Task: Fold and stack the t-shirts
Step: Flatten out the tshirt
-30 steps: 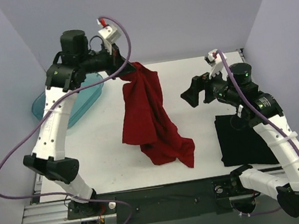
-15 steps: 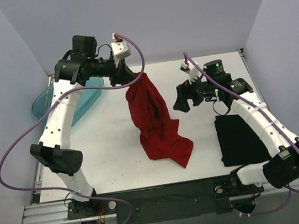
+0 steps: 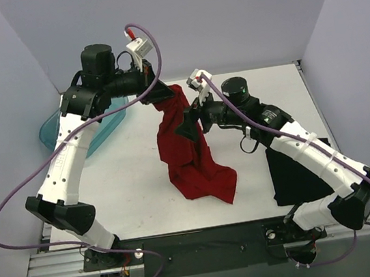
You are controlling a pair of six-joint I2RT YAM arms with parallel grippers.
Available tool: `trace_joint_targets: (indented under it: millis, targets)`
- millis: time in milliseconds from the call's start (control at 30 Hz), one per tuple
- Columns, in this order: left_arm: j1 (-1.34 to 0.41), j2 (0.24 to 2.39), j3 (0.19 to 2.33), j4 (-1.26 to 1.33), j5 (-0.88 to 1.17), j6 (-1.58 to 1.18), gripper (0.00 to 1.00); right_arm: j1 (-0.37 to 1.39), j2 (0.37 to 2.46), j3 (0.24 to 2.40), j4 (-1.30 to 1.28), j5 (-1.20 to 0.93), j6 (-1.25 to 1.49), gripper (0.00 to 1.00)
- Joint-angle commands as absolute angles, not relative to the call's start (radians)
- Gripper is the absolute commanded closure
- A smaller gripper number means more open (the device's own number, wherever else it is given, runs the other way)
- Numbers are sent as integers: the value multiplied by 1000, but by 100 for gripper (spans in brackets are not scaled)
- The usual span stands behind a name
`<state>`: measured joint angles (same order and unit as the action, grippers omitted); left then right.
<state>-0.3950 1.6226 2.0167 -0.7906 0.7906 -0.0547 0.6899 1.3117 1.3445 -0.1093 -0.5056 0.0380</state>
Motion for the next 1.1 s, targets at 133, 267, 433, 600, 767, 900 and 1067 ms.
trace_joint_targets:
  millis: [133,267,433,600,767,900,1067]
  targets:
    - [-434,1649,2112,-703,893,-186,100,666,1486,1469,3,-377,187,71]
    - [-434,1654,2143,-744,819,-132,84,628,1485,1502,-26,-407,238,100]
    - [-431,1678,2282,-799,576,-5,16,471,1379,1488,-55,-414,412,100]
    - [-436,1686,2349,-790,457,99,14,304,1276,1500,-138,-289,453,100]
    - [-498,1654,2112,-821,437,126,18,108,1236,1359,-140,-271,586,100]
    - [-703,1664,1860,-845,394,215,50,69,1256,1244,-124,-284,614,100]
    - [-788,1761,1616,-669,391,129,59,5,1253,1154,-129,-317,611,100]
